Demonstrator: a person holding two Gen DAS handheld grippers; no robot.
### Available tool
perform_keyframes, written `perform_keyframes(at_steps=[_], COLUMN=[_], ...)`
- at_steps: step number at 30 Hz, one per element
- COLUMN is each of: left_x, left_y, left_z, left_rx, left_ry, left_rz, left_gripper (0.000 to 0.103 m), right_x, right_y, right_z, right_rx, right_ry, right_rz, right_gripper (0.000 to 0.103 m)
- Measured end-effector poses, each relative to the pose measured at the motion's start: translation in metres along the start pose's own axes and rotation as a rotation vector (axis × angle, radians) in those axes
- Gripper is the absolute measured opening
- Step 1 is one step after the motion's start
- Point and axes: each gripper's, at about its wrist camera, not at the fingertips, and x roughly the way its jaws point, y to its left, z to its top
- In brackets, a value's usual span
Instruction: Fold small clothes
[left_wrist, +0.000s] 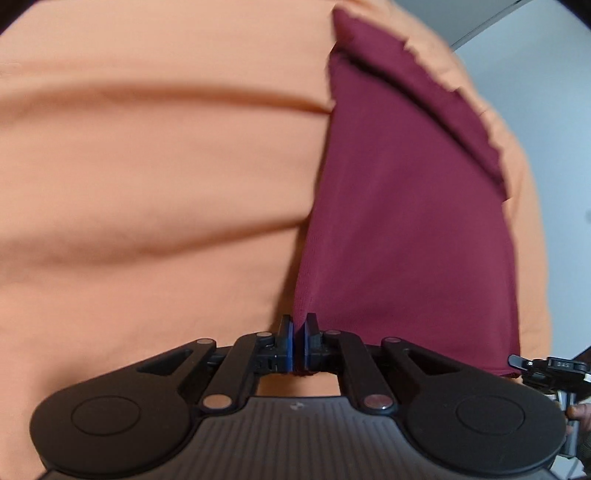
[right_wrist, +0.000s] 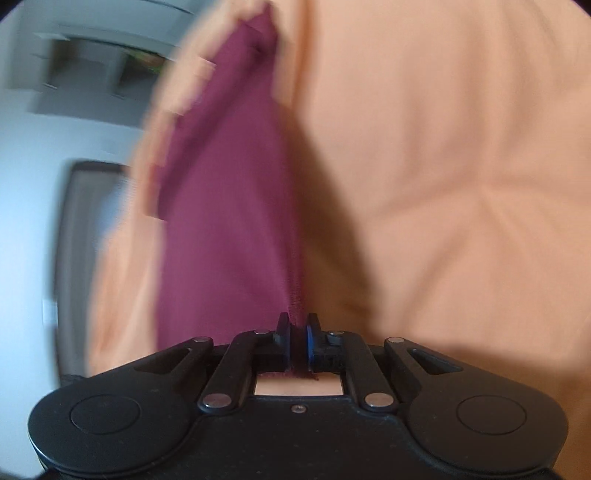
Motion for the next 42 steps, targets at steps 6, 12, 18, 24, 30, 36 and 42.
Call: perform_keyframes(at_steps=[6,12,18,24,30,36,42], left_x=[-0.031,-0.015,0.019,0.044,0.027,-0.014,0.019], left_y=[-0.028,-0.099,-0.116,-0.115,-0.108,-0.101,-0.102], left_z=[-0.004,-0.044,-0.078,-0.084,-0.048,0.031,0.112], left_rx=[0.184,0.969,1.409,1.598,1.408,0.886,0.534], left_ry=[-0.076,-0.068,-0.034,-0.096,-0.096,-0.055,-0.038], left_rz=[0.104,0.384,0.399,0.429,0.275,0.002,0.031], left_gripper=[0.042,0.053,0.053,0.052,0.006,0.006,0.006], right_x=[-0.015,-0.039,-0.034,-0.03,-0.038,-0.055,-0.059], right_y=[0.014,0.066,0.102,0.126,0.125,0.112,0.096], right_z=[-0.008,-0.014,-0.014,-0.031,-0.043,-0.035,-0.009], right_rx=[-0.033,-0.32,-0.359,-0.347,-0.316,-0.312,-0.335], right_ry=[-0.094,-0.185,-0.218,-0.238,-0.265,-0.308,-0.291], right_rz=[-0.069,-0.141,-0.108,-0.107,-0.142,-0.175,-0.184], right_gripper=[0.052,0.061,0.064,0.067,0.07,0.07,0.07])
